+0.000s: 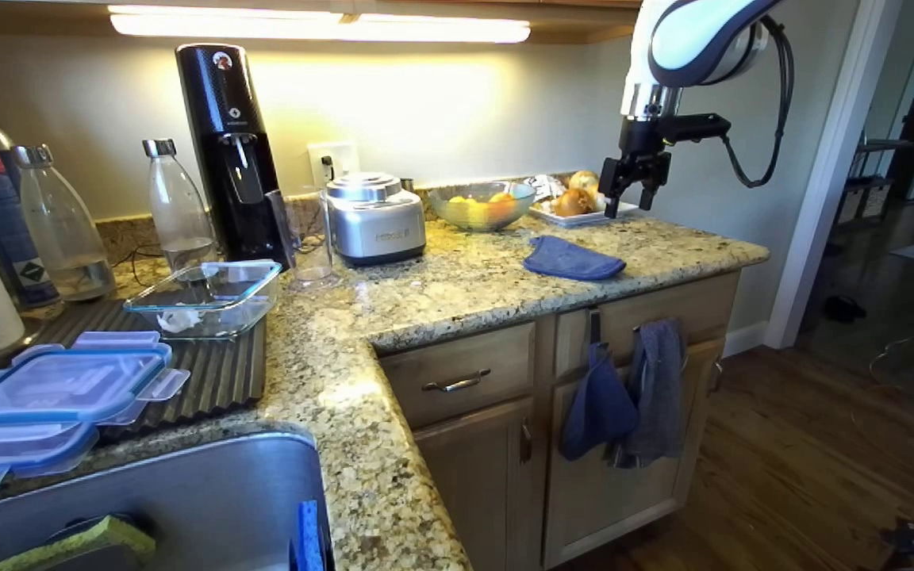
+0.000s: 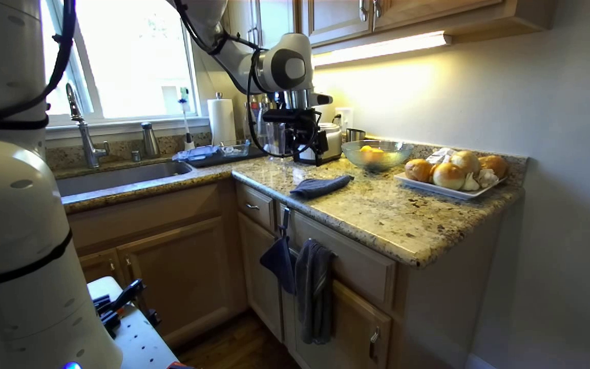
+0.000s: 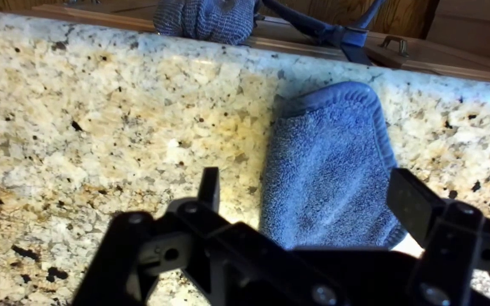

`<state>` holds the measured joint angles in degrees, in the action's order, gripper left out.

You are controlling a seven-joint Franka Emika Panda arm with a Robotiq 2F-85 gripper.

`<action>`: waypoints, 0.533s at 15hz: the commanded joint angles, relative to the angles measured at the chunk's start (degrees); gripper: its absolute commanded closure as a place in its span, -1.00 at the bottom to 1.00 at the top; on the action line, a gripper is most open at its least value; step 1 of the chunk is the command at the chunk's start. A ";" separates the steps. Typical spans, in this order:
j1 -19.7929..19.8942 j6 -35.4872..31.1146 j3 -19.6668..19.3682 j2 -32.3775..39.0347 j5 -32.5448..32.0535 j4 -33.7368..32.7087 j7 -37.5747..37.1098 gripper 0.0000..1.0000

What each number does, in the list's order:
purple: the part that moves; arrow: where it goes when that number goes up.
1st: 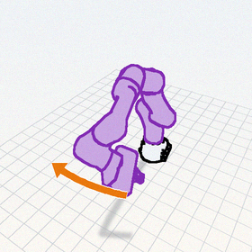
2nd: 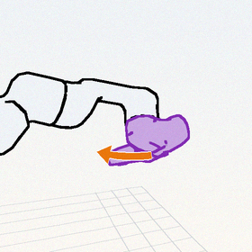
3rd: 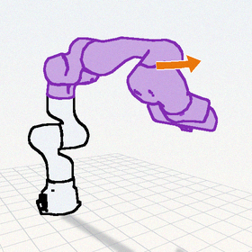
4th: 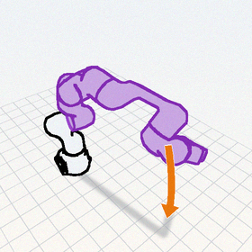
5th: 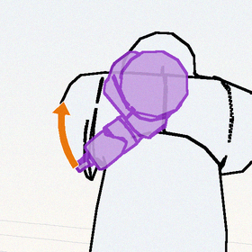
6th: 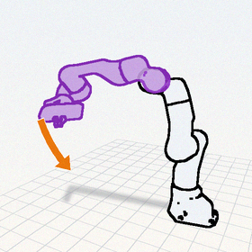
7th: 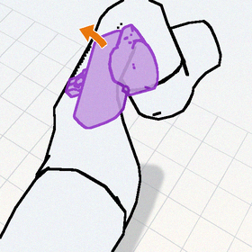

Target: Hang the blue cloth on the counter onto the hook hanging from the drawer

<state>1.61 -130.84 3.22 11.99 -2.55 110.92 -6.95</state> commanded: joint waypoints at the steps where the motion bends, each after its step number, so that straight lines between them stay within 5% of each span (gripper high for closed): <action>1: -1.15 0.14 -1.22 -0.02 0.36 -0.10 0.26 -1.00; 8: -0.46 -2.73 -1.52 6.47 1.39 -6.04 2.39 -1.00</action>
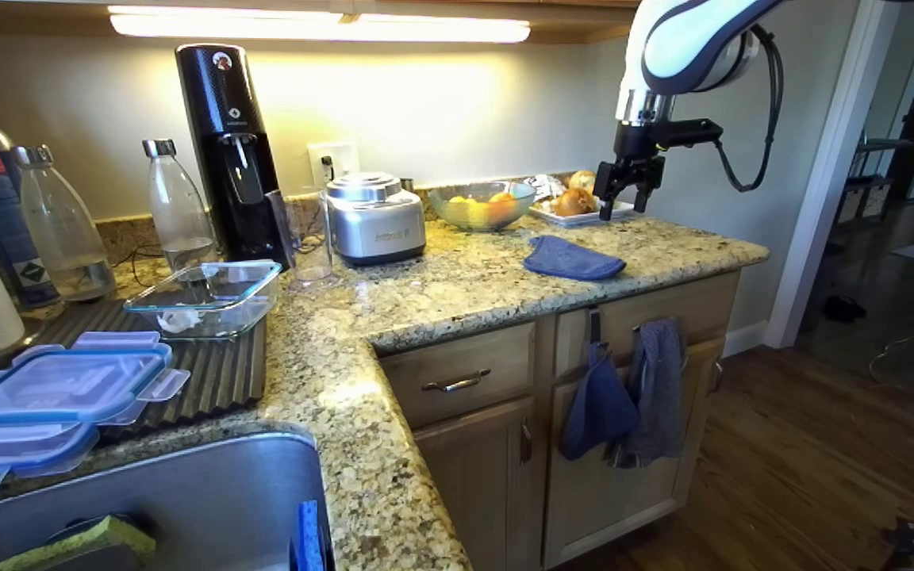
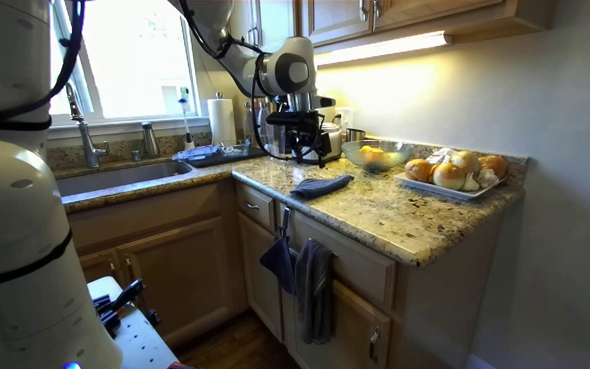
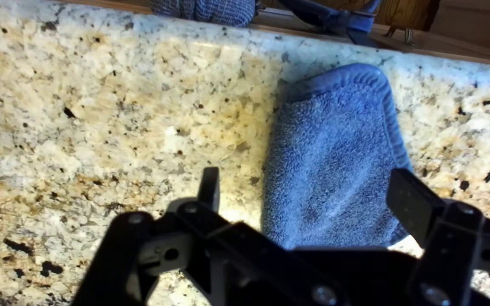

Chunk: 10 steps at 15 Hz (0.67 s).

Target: Hang the blue cloth on the counter onto the hook hanging from the drawer

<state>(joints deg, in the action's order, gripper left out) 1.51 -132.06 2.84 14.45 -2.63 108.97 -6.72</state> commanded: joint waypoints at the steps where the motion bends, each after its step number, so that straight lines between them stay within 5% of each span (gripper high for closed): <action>1: -0.29 -2.02 -1.20 5.19 1.63 -5.23 2.53 -1.00; 10: 0.72 -2.12 -0.20 17.92 3.20 -18.96 12.98 -1.00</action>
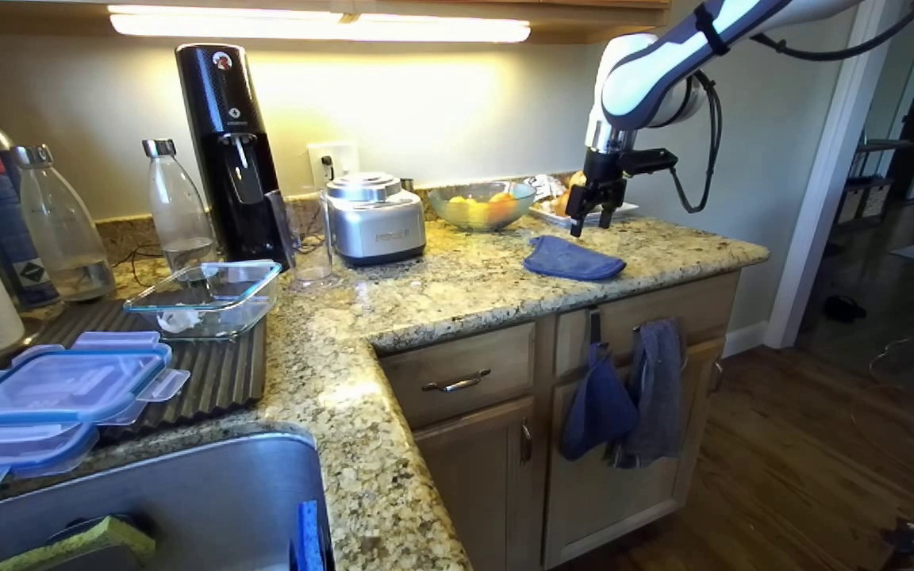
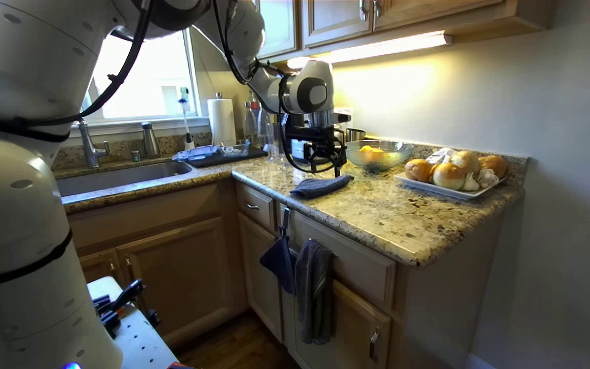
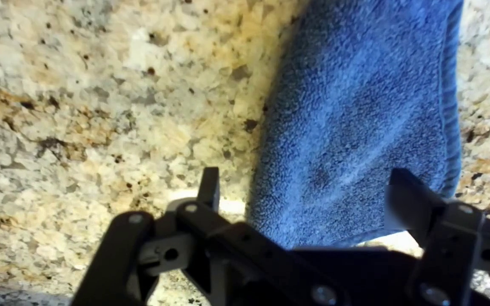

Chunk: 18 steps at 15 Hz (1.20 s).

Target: Hang the blue cloth on the counter onto the hook hanging from the drawer

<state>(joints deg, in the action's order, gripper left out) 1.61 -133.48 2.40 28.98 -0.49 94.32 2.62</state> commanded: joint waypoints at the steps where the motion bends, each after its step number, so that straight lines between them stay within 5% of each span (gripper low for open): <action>1: 0.74 -0.66 0.30 4.53 1.12 -5.68 4.41 -1.00; 13: 2.17 -1.07 1.70 16.16 3.04 -19.12 9.17 -1.00; 18: 2.02 -1.01 2.21 17.84 3.12 -21.58 10.52 -0.05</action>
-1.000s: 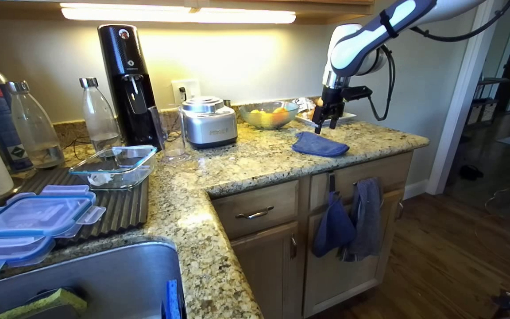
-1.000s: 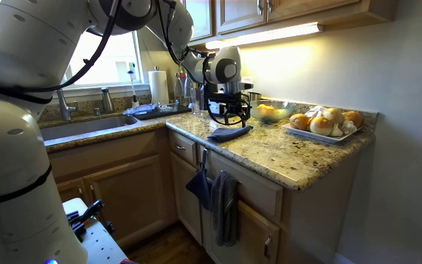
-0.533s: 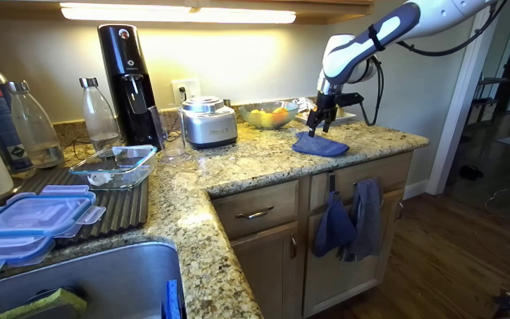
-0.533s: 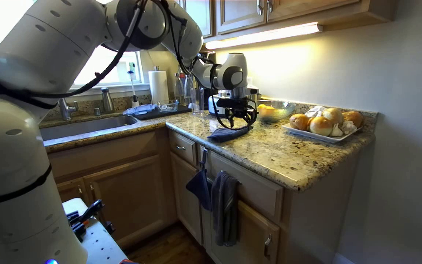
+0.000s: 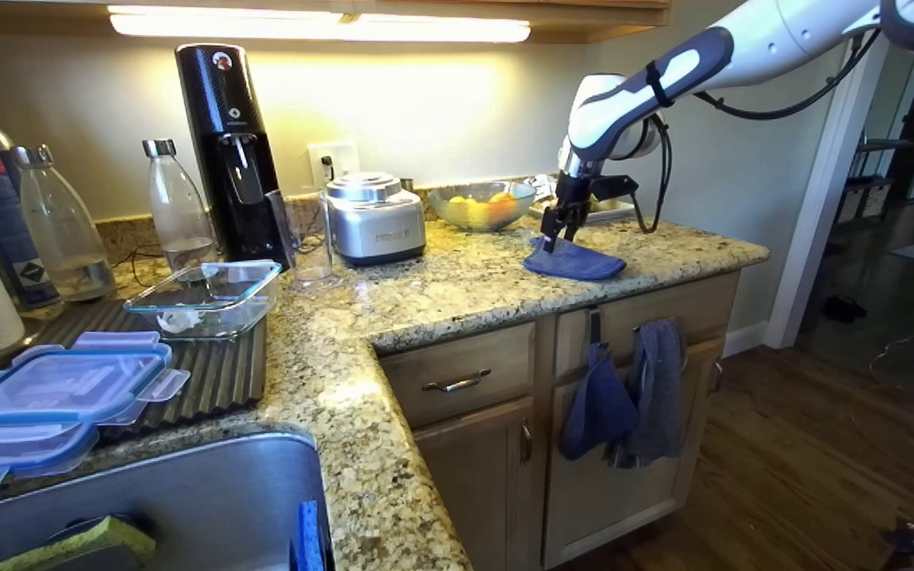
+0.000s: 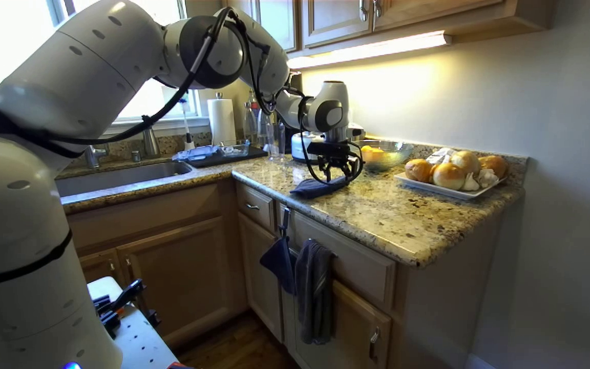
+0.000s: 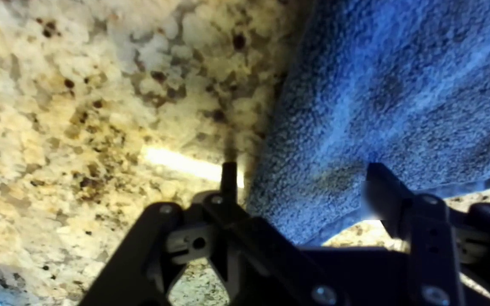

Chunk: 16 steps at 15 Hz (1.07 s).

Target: Hang the blue cloth on the counter onto the hook hanging from the drawer

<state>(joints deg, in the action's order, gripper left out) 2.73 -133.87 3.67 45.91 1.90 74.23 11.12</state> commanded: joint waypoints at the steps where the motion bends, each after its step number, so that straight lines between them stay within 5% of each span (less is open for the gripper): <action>1: 0.78 -0.56 0.74 0.89 0.49 -1.53 1.87 0.06; 7: 1.06 -2.17 0.43 -1.90 0.40 2.00 1.71 0.85; 16: 0.61 -2.51 0.67 -16.38 3.42 16.51 -2.90 0.82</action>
<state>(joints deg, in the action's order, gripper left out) 3.08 -134.55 3.96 38.99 3.72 79.52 9.57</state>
